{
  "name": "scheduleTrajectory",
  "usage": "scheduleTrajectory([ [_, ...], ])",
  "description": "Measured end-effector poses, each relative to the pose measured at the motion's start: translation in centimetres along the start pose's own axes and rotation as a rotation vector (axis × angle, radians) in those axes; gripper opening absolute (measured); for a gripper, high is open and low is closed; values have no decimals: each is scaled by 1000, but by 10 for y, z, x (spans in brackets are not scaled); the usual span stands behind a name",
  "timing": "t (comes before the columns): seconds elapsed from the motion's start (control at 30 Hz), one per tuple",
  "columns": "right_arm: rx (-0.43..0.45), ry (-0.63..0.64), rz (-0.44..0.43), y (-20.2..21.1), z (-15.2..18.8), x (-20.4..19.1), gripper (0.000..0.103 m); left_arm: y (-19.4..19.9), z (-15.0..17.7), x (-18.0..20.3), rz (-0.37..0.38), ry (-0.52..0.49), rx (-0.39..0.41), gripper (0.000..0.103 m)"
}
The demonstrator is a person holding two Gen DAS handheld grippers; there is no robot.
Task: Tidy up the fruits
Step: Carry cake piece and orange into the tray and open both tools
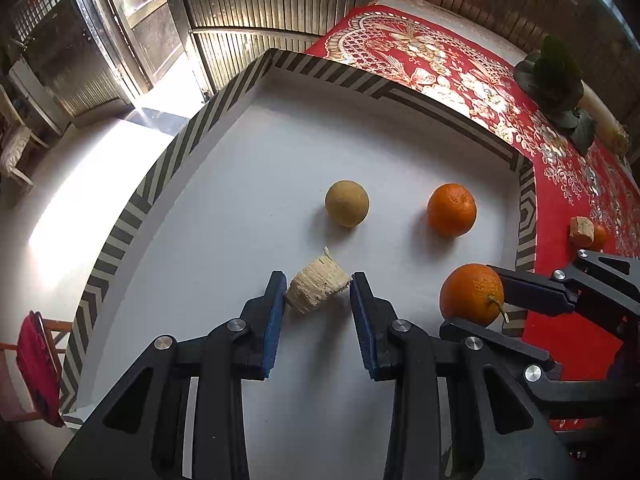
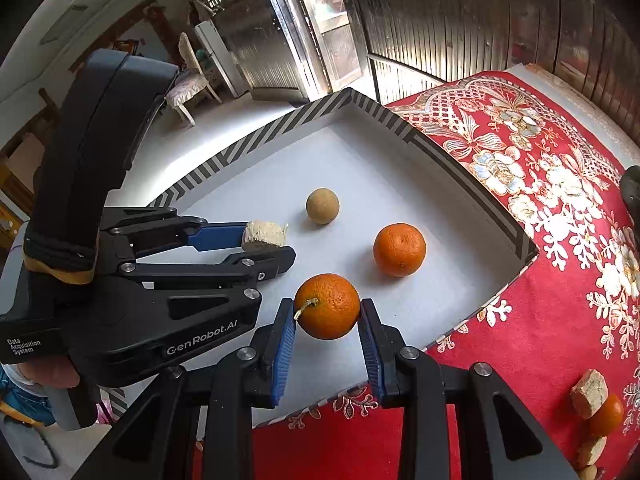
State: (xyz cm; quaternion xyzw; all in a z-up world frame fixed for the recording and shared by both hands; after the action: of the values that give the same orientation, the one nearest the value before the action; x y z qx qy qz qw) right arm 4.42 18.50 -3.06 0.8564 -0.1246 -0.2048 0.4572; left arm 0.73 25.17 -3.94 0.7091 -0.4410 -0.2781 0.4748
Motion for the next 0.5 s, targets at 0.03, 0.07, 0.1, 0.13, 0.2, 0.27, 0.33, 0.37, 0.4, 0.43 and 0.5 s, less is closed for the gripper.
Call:
scheduleTrajectory([
  [0.03, -4, 1, 0, -1, 0, -1, 31, -1, 0, -1, 0, 3, 0, 32],
  [0.07, -7, 5, 2, -3, 0, -1, 31, 0, -1, -2, 1, 6, 2, 32],
  [0.1, -10, 9, 6, -4, 1, -2, 31, -1, -1, -2, 0, 9, 3, 32],
  [0.13, -15, 13, 10, -7, 0, -2, 31, -1, -2, -2, 2, 12, 3, 32],
  [0.2, -22, 22, 19, -10, 0, -2, 31, -1, -3, -3, 6, 22, 3, 32],
  [0.27, -28, 35, 32, -12, 0, -2, 31, -2, -3, -4, 15, 39, 1, 32],
  [0.33, -30, 49, 42, -13, 0, -3, 31, -2, -4, -5, 22, 49, 2, 32],
  [0.37, -28, 53, 47, -13, 0, -4, 31, -1, -5, -5, 20, 47, 4, 32],
  [0.4, -25, 57, 51, -14, 0, -5, 31, -1, -5, -6, 13, 45, 5, 34],
  [0.43, -22, 61, 56, -14, 0, -5, 31, -1, -4, -6, 11, 43, 6, 35],
  [0.5, -19, 64, 57, -14, 1, -6, 32, -1, -4, -6, 16, 42, 5, 41],
])
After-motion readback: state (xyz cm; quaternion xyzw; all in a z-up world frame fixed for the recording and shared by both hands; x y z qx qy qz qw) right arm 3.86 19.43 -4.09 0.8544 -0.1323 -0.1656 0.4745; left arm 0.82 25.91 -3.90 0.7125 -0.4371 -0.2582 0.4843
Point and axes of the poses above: each gripper's, at about its wrist camera, not at the fingertips, and y roughly against the way its jaws point, x to its right, z to its underside, the point moved 7 cm from there along -y, roughly the way its jaws point, and after that the axes turned 2 degrees about x, right-handed, at the moved point
